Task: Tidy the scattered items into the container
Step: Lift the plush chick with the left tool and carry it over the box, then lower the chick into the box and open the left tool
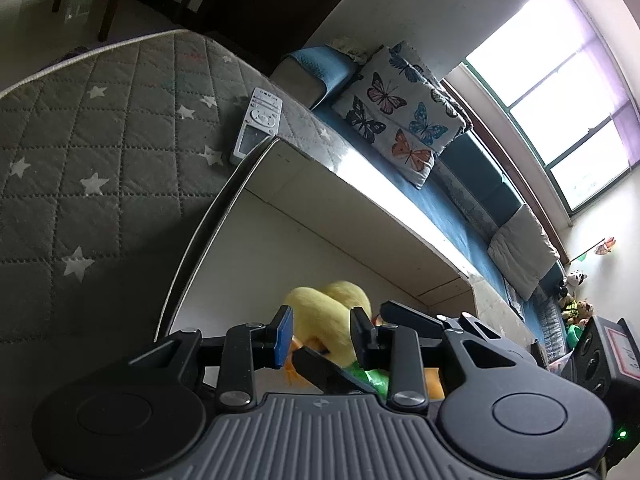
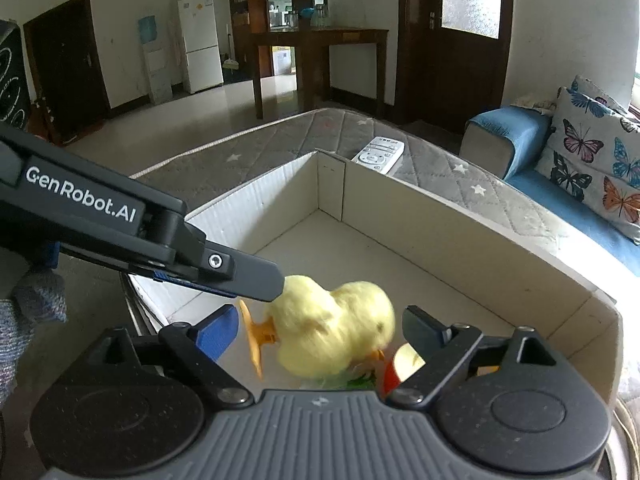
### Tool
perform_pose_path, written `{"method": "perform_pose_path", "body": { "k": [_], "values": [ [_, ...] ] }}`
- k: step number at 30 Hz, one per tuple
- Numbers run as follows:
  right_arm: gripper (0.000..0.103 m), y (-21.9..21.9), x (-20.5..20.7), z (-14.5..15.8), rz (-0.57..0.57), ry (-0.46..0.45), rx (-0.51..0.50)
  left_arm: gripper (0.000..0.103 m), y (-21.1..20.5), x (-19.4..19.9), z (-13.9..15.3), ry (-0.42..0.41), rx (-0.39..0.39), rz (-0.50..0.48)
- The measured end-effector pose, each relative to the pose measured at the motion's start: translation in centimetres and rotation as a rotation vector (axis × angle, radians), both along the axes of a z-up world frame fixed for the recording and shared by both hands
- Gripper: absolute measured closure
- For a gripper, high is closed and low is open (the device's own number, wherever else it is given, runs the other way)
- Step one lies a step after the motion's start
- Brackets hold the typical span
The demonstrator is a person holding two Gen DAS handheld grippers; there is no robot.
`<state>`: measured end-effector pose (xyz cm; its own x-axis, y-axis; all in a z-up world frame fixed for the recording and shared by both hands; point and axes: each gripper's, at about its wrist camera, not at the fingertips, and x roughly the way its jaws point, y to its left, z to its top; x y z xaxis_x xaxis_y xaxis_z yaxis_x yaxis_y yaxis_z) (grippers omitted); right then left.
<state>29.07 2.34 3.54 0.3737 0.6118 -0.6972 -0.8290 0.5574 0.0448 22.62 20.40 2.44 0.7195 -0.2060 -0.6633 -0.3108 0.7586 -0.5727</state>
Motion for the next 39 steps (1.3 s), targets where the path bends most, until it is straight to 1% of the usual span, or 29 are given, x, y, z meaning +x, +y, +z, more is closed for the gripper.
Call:
{"method": "perform_pose_path", "body": {
  "k": [12,16,22,31,39],
  "values": [
    [0.012,-2.8,-2.4,2.3,-0.039,-0.068,0.049,0.069,-1.0,-2.0,1.8,-0.034,0.027,-0.006],
    [0.012,-3.7,-3.9,2.9,-0.050,-0.097,0.064,0.069,-1.7,-3.3,2.8,-0.059,0.051,-0.018],
    [0.012,-4.8,-6.1,3.3,-0.058,-0.109,0.078,0.069,-2.8,-5.2,3.6,-0.083,0.078,-0.035],
    [0.012,-5.7,-8.8,3.1,-0.067,-0.116,0.073,0.069,-4.5,-7.6,3.4,-0.082,0.096,-0.063],
    [0.012,-6.5,-10.8,2.1,-0.078,-0.108,0.080,0.069,-5.5,-9.1,2.1,-0.056,0.120,-0.073]
  ]
}}
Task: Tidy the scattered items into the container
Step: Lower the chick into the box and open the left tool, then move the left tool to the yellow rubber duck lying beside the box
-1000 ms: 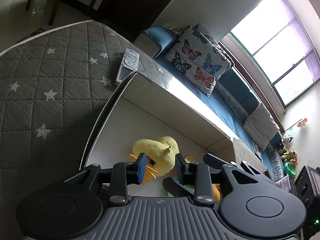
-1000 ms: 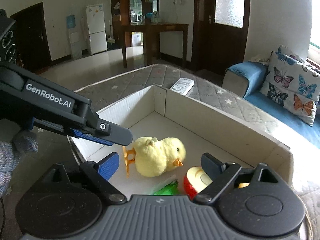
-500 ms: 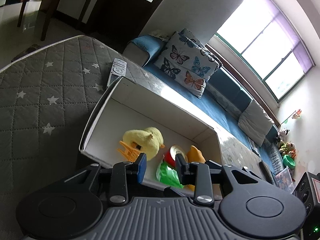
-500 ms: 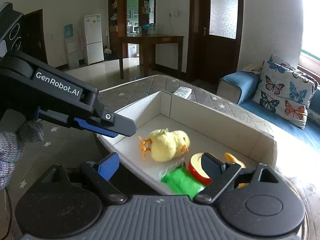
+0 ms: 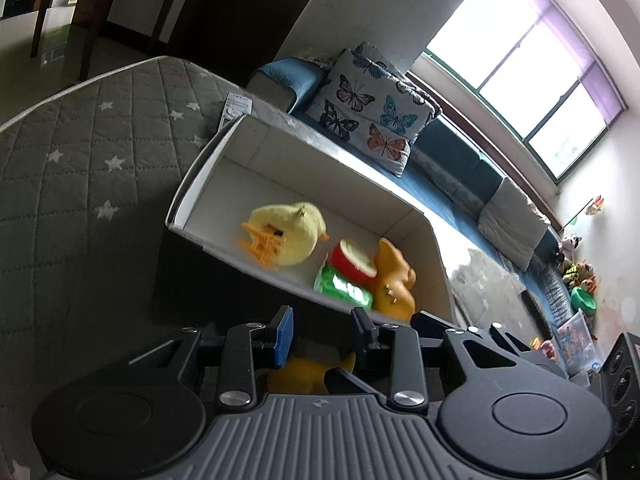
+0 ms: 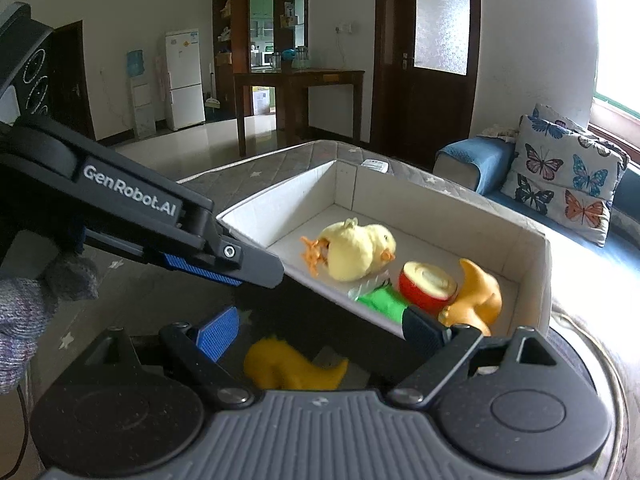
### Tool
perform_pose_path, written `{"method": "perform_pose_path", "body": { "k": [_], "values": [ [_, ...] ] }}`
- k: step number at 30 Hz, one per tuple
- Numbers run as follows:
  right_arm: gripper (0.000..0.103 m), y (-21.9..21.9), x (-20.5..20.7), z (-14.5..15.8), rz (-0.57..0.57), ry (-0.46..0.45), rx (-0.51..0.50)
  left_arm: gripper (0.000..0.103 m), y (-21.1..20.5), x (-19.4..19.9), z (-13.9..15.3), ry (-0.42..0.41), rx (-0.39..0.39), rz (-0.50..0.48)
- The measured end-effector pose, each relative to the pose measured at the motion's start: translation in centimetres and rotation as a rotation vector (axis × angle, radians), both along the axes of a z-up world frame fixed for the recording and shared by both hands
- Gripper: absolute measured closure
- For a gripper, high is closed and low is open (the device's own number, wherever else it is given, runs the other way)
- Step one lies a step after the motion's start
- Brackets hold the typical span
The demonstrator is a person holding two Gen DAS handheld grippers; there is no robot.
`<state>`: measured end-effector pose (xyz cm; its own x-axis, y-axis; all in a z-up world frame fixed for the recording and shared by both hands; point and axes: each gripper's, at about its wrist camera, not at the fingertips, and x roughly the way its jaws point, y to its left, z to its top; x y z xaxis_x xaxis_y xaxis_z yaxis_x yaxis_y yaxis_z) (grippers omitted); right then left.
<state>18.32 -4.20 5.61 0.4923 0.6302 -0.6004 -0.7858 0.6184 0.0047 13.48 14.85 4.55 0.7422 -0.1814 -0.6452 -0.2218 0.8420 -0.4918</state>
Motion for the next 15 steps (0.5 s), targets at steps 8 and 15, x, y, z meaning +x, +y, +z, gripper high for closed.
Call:
{"method": "perform_pose_path", "body": {
  "k": [8,15],
  "values": [
    [0.012,-0.4,-1.2,-1.0,-0.002,0.012,-0.003,0.069,-0.9,-1.3,-1.3,0.031,0.055,0.007],
    [0.012,-0.8,-2.1,-2.0,-0.021,0.018,0.001,0.069,-1.4,-2.0,-2.1,0.044,0.085,0.001]
  ]
}}
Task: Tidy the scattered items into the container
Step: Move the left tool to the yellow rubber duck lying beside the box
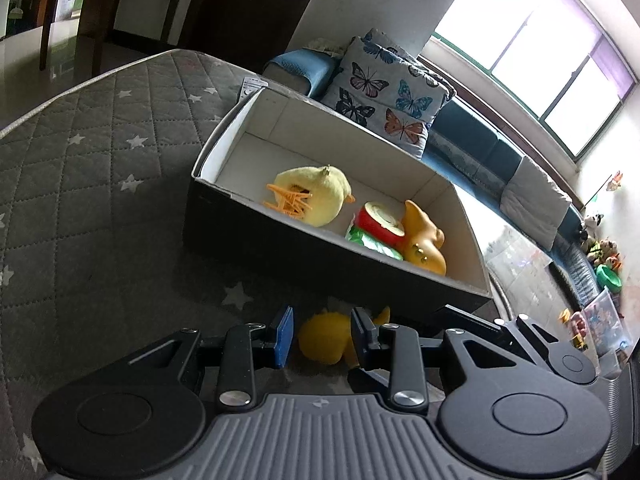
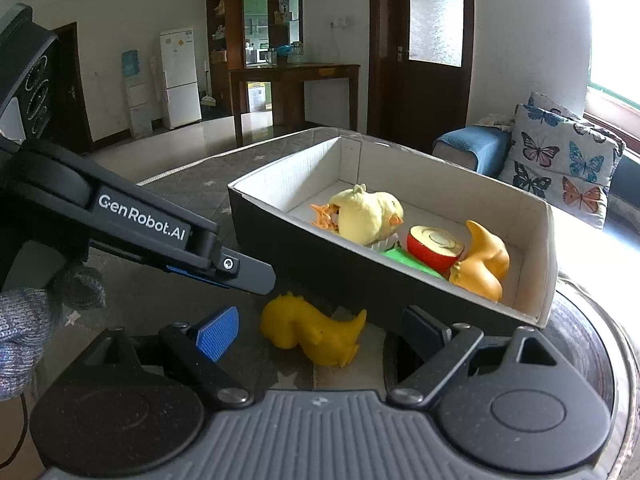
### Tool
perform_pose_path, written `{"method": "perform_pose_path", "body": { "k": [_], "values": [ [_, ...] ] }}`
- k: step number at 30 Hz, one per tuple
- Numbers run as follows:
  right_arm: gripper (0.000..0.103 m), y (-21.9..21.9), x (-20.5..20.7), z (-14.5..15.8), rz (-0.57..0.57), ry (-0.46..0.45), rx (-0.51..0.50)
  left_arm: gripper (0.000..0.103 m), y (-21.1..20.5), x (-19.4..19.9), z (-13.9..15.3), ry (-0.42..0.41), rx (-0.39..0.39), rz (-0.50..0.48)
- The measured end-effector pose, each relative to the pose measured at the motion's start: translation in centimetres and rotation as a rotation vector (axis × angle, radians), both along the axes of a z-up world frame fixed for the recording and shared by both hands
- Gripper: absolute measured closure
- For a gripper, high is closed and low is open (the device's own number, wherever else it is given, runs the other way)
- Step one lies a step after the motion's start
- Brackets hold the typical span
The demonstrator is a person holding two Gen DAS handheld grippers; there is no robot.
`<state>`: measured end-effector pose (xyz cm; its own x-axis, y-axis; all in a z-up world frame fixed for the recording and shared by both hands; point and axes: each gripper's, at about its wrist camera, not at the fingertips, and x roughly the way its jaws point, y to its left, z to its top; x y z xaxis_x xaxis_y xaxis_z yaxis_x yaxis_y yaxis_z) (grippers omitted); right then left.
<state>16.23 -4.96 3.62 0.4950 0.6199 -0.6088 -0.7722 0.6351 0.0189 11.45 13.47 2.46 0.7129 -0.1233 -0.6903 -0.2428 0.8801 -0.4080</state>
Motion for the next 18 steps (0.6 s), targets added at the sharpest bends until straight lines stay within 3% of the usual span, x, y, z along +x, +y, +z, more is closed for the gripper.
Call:
{"method": "perform_pose_path", "body": {
  "k": [18],
  "values": [
    [0.012,0.2,-0.1,-2.3,-0.023,0.040,-0.001,0.068,1.0,-0.3,-2.1,0.025,-0.044,0.015]
  ]
}}
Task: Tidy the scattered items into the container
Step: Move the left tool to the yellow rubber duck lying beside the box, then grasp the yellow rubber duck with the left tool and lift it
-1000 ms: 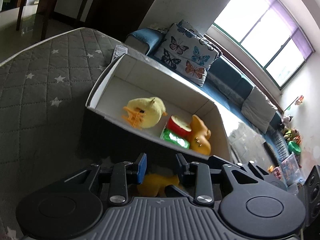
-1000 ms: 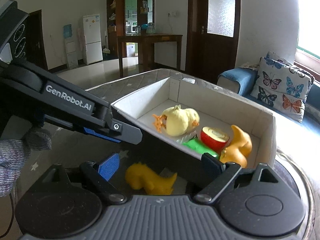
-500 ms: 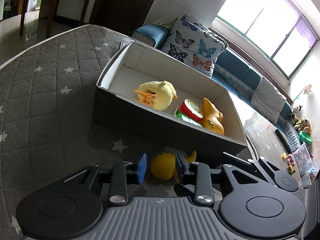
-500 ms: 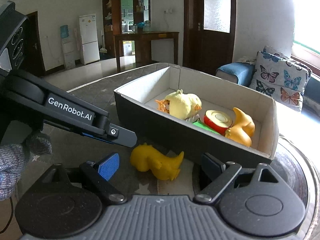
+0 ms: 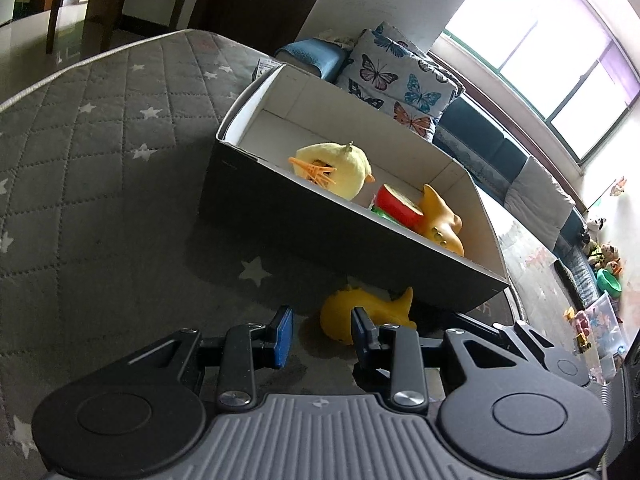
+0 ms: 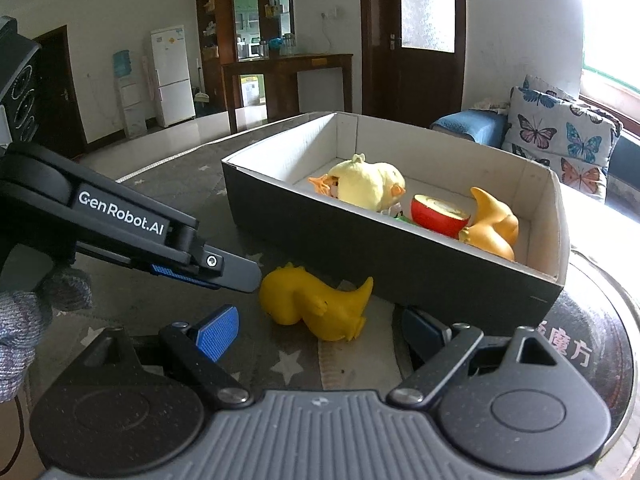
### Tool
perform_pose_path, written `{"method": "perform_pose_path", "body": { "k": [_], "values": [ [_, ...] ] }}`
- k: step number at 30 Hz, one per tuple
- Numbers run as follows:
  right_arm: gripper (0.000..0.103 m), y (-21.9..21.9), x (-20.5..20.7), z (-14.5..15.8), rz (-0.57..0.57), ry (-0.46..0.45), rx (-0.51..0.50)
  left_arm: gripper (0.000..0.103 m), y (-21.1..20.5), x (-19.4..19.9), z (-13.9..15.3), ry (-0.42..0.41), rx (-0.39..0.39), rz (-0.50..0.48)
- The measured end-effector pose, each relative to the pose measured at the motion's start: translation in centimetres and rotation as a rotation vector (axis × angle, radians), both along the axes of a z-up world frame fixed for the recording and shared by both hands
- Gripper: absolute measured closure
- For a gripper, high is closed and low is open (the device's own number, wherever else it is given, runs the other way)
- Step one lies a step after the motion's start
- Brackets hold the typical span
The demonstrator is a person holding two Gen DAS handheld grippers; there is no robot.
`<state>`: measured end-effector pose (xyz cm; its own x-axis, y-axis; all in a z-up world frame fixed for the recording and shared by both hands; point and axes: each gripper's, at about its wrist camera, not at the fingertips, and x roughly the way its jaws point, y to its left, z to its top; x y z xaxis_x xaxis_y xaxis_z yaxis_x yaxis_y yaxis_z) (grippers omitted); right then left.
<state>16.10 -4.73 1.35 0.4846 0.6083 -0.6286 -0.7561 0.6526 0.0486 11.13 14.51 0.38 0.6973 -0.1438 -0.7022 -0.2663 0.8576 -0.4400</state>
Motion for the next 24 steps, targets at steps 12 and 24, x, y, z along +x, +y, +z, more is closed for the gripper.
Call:
{"method": "perform_pose_path", "body": {
  "k": [12,24],
  "values": [
    [0.018,1.2,0.8,-1.0,-0.005,0.032,0.012,0.068,0.2,0.8,-0.5,-0.003,-0.070,-0.009],
    [0.034,1.9,0.9,-1.2,-0.005,0.021,0.001,0.068,0.0,1.7,-0.6,0.008,-0.077,-0.019]
  ]
}}
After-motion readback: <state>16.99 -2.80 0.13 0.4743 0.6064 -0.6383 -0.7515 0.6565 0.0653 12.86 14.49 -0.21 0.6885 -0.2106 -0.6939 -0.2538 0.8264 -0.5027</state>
